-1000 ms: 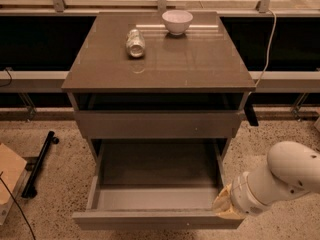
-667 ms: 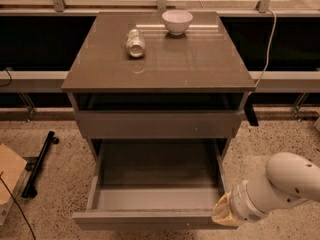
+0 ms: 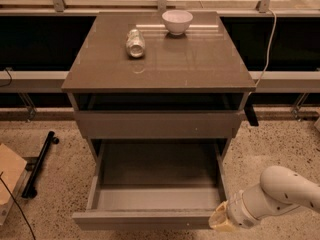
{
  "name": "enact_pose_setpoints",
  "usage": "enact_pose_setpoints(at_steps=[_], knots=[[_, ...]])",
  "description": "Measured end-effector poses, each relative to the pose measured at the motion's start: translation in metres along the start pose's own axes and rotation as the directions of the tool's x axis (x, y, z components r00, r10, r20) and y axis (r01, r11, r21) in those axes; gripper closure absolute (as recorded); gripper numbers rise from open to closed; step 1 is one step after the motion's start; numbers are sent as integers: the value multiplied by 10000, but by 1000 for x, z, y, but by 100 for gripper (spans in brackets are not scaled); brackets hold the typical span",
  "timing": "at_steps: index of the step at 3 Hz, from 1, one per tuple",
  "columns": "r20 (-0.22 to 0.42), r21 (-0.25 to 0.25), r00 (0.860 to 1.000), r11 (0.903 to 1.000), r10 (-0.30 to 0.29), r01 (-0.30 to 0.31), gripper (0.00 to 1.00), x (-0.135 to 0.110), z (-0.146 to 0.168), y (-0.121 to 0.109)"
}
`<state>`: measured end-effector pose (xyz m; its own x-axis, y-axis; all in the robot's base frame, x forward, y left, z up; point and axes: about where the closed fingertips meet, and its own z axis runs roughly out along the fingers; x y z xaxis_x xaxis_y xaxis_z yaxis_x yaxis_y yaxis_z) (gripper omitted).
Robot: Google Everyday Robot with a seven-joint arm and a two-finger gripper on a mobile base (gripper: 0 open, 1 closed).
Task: Close middle drawer
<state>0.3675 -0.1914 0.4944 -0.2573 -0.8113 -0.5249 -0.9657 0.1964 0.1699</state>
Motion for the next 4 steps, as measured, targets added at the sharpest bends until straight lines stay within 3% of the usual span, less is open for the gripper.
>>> enact_pose_setpoints(at_steps=[2,3,4], knots=[[445,-642,9973,9964,583,-554,100,36,52,-32],[446,-638,9973,9964,581,-552,100,36,52,-32],[634,-25,9976,9996,278,-277,100,26,62,-47]])
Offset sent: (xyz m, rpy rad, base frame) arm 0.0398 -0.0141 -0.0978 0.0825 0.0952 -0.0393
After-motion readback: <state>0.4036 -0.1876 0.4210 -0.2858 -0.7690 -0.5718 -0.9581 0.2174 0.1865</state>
